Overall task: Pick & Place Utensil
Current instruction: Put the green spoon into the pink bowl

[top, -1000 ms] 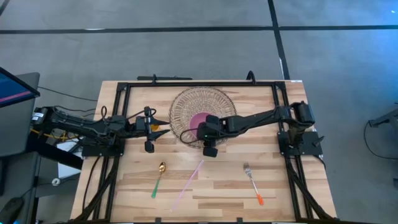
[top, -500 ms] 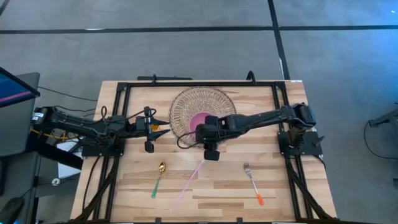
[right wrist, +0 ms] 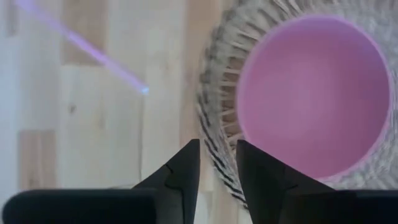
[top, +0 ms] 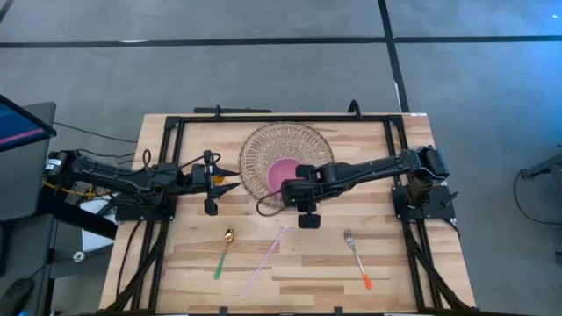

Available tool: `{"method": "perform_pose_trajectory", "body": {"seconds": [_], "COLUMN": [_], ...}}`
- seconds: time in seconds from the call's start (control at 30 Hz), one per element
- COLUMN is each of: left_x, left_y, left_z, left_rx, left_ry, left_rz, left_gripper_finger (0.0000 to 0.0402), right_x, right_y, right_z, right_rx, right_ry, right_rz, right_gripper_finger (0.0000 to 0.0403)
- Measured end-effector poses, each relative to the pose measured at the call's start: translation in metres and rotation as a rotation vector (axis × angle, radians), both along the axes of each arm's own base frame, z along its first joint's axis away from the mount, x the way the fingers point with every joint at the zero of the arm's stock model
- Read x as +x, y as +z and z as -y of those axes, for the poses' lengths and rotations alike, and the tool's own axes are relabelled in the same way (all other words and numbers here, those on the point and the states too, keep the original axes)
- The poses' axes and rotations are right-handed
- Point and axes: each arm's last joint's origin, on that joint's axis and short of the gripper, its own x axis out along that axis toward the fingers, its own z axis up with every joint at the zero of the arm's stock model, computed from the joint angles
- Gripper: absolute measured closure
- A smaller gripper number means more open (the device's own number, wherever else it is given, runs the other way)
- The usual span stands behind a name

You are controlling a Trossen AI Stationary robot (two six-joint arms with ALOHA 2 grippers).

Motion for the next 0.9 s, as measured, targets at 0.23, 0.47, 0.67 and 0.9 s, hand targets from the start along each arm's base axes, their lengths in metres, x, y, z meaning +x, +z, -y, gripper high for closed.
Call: {"method": "perform_pose_trajectory", "body": {"seconds": [0.23, 0.47, 0.67, 0.9], "left_x": [0.0, 0.0, 0.002, 0.019], "left_y": [0.0, -0.001, -0.006, 0.002], "left_z": [0.0, 0.0, -0.004, -0.002], "left_rx": [-0.05, -0.054, -0.139, -0.128], "left_ry": [-0.01, -0.009, 0.132, 0.162], "left_rz": [0.004, -0.002, -0.044, -0.151], "left_gripper_finger": [0.0266, 0.0266, 0.0266, 0.0266], "right_x": [-0.025, -0.069, -0.107, -0.136], "right_y": [0.018, 0.023, -0.004, -0.041], "right_z": [-0.014, -0.005, 0.012, 0.041], "right_rx": [-0.022, 0.03, 0.048, 0.017], "right_ry": [0.065, 0.052, 0.05, -0.006], "right_rz": [0.054, 0.298, 0.51, 0.749], "right_gripper_finger": [0.0304, 0.0304, 0.0304, 0.0304]}}
